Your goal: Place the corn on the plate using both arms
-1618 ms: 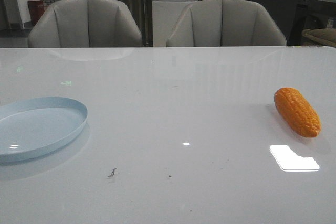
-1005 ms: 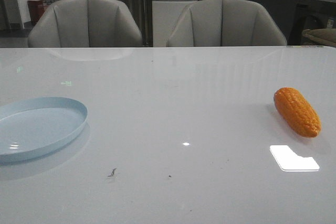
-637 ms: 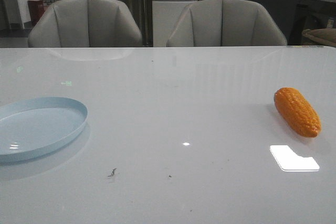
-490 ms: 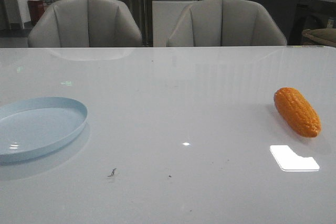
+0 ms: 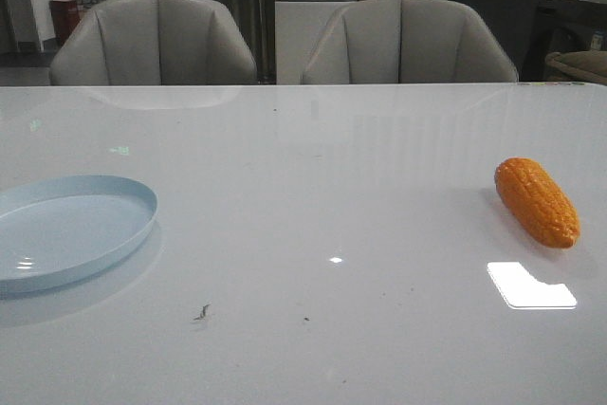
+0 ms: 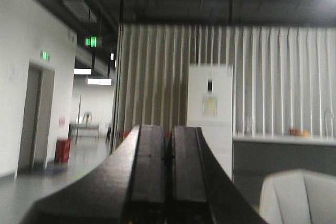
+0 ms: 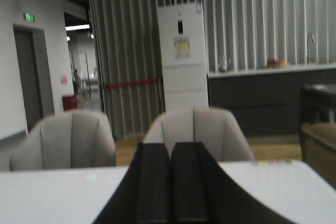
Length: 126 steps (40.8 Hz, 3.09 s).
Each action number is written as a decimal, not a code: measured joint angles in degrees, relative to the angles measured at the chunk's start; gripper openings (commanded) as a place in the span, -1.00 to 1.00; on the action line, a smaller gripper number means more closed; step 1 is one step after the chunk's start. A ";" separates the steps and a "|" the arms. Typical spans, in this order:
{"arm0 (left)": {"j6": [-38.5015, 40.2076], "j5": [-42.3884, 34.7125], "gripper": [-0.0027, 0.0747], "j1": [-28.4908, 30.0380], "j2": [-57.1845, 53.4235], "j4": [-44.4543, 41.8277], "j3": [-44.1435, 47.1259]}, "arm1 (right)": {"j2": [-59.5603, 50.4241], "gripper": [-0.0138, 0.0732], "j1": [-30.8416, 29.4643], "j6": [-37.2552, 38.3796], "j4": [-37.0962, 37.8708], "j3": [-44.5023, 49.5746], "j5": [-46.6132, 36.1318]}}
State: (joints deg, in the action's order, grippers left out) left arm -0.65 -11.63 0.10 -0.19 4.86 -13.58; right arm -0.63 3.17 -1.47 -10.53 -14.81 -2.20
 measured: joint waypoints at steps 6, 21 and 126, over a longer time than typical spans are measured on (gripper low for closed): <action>0.00 5.87 -0.70 0.00 5.72 0.13 -12.97 | 4.88 -0.55 0.00 0.13 -0.11 -11.84 0.87; 0.00 7.70 -0.70 0.00 29.38 0.13 -29.73 | 29.90 -0.55 0.00 0.13 -0.21 -26.15 1.79; 0.03 56.42 0.11 0.13 110.23 -0.55 -58.75 | 55.61 0.27 0.00 0.32 -0.21 -26.04 42.28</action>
State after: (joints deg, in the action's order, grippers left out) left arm -0.61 44.79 0.23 110.04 4.31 -72.33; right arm 54.99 3.17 -1.14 -10.74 -40.85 40.08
